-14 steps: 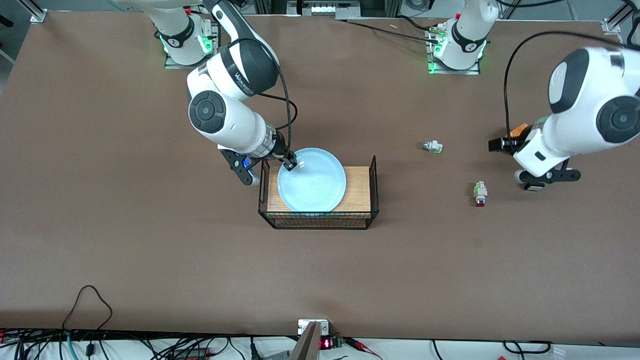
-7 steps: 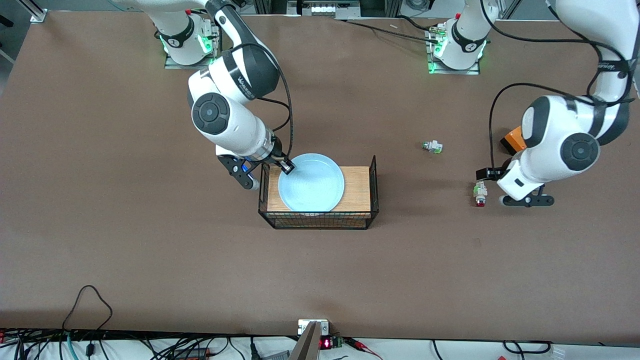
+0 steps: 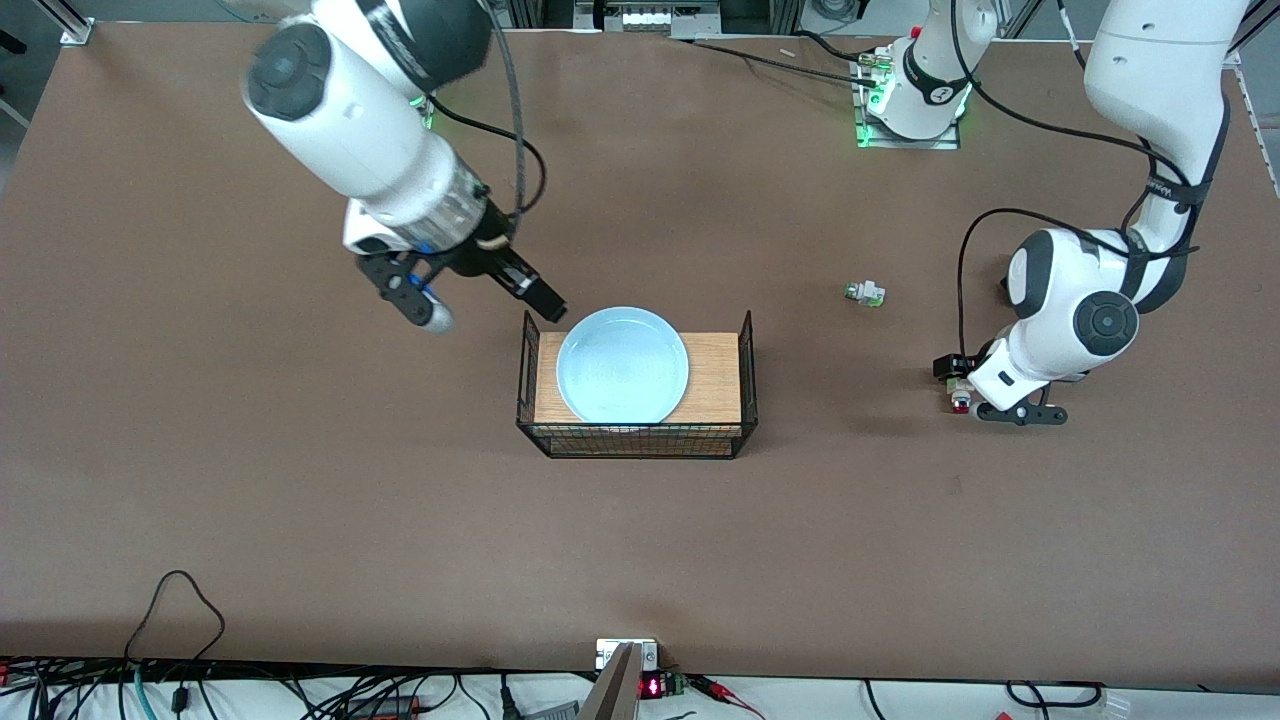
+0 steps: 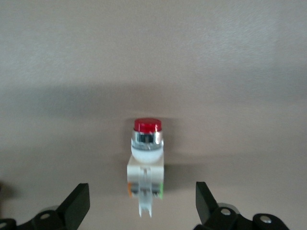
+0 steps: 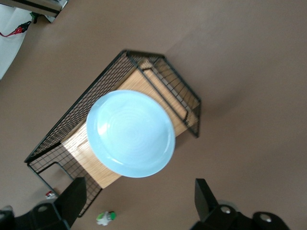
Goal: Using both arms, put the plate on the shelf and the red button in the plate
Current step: 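Grasp the red-capped button with the left gripper while the right gripper withdraws, then carry the red button with the left gripper onto the plate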
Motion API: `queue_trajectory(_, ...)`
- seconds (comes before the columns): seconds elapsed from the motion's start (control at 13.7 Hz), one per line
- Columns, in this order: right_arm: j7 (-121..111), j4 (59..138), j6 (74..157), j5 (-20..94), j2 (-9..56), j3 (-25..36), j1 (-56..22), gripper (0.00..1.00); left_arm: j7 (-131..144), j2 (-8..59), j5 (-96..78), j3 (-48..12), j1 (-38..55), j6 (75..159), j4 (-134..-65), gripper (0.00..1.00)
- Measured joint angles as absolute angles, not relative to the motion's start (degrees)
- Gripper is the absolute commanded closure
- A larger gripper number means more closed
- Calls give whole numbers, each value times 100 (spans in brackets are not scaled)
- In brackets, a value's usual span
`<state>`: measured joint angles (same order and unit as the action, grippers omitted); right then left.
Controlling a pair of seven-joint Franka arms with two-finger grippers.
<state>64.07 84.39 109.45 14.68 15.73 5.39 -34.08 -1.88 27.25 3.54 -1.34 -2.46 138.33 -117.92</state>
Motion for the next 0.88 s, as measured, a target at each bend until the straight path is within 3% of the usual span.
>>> queue_trajectory(0.22,4559,8480,10246,851,1468,563,-2787,0,-420,2883,354,-139,-283,13931,-11792,88)
queue_trajectory(0.37,3522,8505,9899,510,1469,580,-2348,0,-429,2881,354,-162,-260,13910,-11778,100)
queue_trajectory(0.59,2213,8505,9677,369,1463,596,-1680,0,-429,2746,354,-294,-235,13224,-11482,100)
queue_trajectory(0.88,506,8503,9600,197,1401,607,-824,0,-433,2150,348,-1199,-228,10834,-10355,97)
